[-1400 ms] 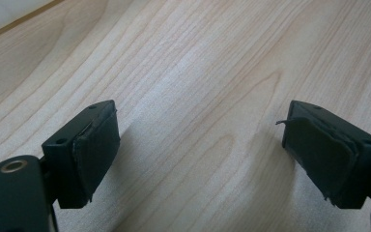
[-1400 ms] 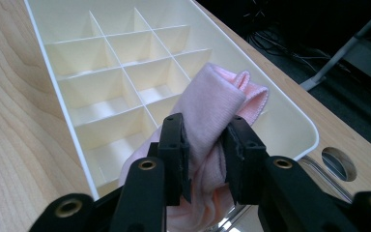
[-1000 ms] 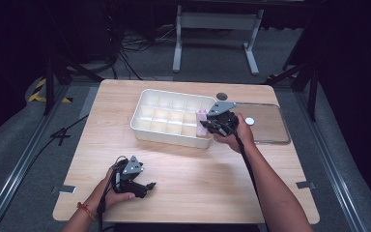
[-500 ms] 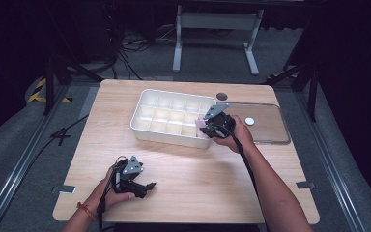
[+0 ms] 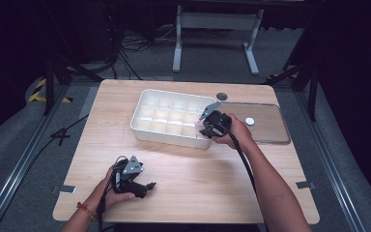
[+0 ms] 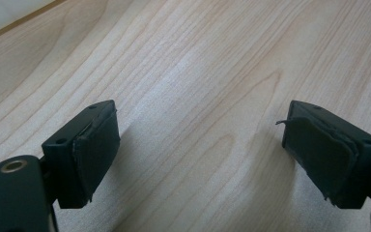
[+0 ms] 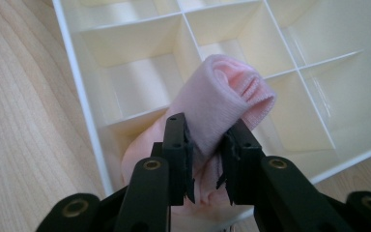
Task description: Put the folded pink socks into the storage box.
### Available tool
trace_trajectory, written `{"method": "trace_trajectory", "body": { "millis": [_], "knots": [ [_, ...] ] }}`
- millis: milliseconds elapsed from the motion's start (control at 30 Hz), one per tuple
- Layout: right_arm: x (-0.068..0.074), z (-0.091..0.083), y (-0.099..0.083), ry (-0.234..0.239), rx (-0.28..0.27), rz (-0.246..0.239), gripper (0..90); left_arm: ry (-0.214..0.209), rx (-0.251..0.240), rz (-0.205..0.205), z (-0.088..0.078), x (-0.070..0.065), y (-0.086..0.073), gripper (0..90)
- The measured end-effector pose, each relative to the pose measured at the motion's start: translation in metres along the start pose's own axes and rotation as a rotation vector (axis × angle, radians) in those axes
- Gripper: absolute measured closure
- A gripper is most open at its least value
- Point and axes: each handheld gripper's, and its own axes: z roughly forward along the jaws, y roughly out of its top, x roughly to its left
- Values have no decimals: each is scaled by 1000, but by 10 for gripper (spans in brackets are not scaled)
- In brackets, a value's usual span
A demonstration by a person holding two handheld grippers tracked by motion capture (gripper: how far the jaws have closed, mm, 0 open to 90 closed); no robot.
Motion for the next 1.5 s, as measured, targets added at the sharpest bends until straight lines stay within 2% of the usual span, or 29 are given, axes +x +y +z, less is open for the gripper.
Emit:
{"method": "trace_trajectory", "body": {
  "millis": [300,467,567,967,1067,1333,1500],
  "knots": [
    [0,7,6,18,83,-23,750,-1,2,1,0,0,0,133],
    [-5,11,9,63,142,4,758,0,3,3,0,0,0,133],
    [-6,14,12,77,171,-3,760,0,3,3,0,0,0,133],
    [-10,23,15,108,251,-14,768,0,2,4,0,0,0,133],
    [-12,25,17,113,261,-29,769,-1,1,5,0,0,0,133],
    [-17,29,17,147,271,-2,771,-1,1,5,0,0,0,133],
    [-18,33,16,151,282,4,773,-1,1,5,0,0,0,133]
  ]
}}
